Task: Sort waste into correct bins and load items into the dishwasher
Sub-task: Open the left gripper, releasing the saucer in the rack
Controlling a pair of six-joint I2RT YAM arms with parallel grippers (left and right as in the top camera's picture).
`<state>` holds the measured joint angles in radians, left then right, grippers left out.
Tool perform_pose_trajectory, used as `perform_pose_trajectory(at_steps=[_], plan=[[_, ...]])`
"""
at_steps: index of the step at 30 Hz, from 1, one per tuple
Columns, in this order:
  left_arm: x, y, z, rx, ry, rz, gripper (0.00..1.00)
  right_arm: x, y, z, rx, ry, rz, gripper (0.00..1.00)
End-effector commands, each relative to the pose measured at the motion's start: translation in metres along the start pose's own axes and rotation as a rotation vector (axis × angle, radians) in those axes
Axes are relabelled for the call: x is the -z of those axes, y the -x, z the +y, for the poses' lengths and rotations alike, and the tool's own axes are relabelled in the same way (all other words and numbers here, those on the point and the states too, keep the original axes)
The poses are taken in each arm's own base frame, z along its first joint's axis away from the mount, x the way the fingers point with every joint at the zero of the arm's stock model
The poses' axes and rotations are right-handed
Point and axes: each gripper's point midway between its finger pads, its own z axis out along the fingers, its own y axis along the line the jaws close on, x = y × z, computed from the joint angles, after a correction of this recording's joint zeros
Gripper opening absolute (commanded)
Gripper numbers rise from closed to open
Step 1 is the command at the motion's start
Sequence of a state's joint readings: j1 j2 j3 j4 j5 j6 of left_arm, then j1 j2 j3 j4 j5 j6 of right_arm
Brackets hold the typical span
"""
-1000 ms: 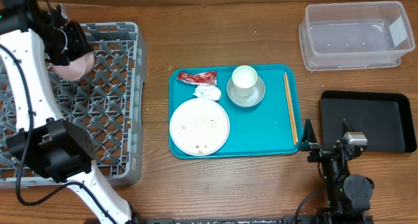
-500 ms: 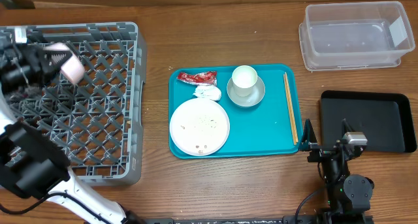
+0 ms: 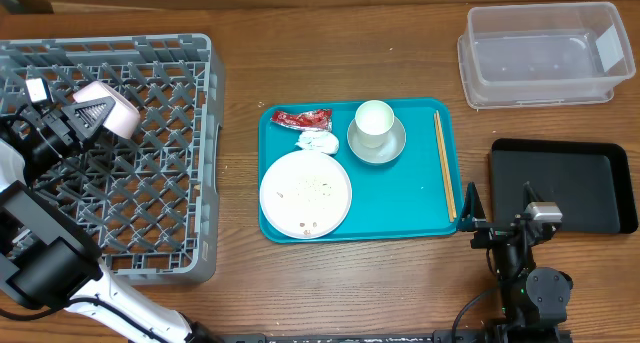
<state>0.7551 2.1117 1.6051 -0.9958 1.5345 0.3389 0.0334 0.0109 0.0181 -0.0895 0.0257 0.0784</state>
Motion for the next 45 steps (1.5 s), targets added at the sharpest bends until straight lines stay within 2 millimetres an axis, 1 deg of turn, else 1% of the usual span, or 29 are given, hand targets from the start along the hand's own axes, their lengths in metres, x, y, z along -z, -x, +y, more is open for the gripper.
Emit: perform_pose_trajectory(at_steps=[1,6,14,19,24,26,28,30,31,32,33,34,36,37,38,39,40,42,43,45], plan=[[0.005,0.003,-0.003,-0.005,-0.014,-0.017,0.04,0.0,-0.002,-0.001,-0.004,-0.001,-0.004,1.0],[0.016,0.003,0.013,-0.018,0.08,-0.016,0.04,0.0,-0.002,-0.001,-0.004,0.0,-0.004,1.0],[0.034,0.011,0.02,-0.056,0.112,-0.05,0.04,0.0,-0.002,-0.001,-0.004,0.0,-0.004,1.0],[0.035,0.008,0.029,-0.053,0.162,-0.035,0.04,0.0,-0.002,-0.001,-0.004,0.0,-0.004,1.0],[0.035,0.004,0.035,-0.045,0.175,-0.03,0.05,0.0,-0.002,-0.001,-0.004,0.0,-0.004,1.0],[0.037,0.002,0.043,-0.021,0.222,-0.019,0.22,0.0,-0.002,-0.001,-0.004,-0.001,-0.004,1.0],[0.042,0.002,0.057,0.035,0.299,-0.018,0.24,0.0,-0.002,-0.001,-0.004,0.0,-0.004,1.0],[0.055,0.002,0.074,0.138,0.405,-0.035,0.22,0.0,-0.002,-0.001,-0.004,0.0,-0.004,1.0],[0.063,0.003,0.08,0.175,0.444,-0.049,0.22,0.0,-0.002,-0.001,-0.004,0.0,-0.004,1.0],[0.071,0.004,0.083,0.202,0.468,-0.064,0.29,0.0,-0.002,-0.001,-0.004,-0.001,-0.004,1.0],[0.078,0.005,0.083,0.218,0.476,-0.079,0.44,0.0,-0.002,-0.001,-0.004,-0.001,-0.004,1.0],[0.084,0.006,0.083,0.229,0.479,-0.093,0.54,0.0,-0.002,-0.001,-0.004,0.0,-0.004,1.0],[0.097,0.009,0.082,0.271,0.486,-0.126,0.61,0.0,-0.002,-0.001,-0.004,0.0,-0.004,1.0],[0.105,0.01,0.082,0.302,0.488,-0.147,0.7,0.0,-0.002,-0.001,-0.004,-0.001,-0.004,1.0],[0.112,0.012,0.08,0.332,0.491,-0.168,0.84,0.0,-0.002,-0.001,-0.004,0.0,-0.004,1.0],[0.12,0.013,0.079,0.356,0.493,-0.187,0.93,0.0,-0.002,-0.001,-0.004,0.0,-0.004,1.0],[0.127,0.015,0.076,0.372,0.495,-0.202,1.0,0.0,-0.002,-0.001,-0.004,0.0,-0.004,1.0],[0.143,0.019,0.07,0.393,0.504,-0.231,1.0,0.0,-0.002,-0.001,-0.004,0.0,-0.004,1.0],[0.153,0.022,0.064,0.405,0.509,-0.251,1.0,0.0,-0.002,-0.001,-0.004,0.0,-0.004,1.0],[0.168,0.028,0.053,0.416,0.515,-0.279,1.0,0.0,-0.002,-0.001,-0.004,0.0,-0.004,1.0]])
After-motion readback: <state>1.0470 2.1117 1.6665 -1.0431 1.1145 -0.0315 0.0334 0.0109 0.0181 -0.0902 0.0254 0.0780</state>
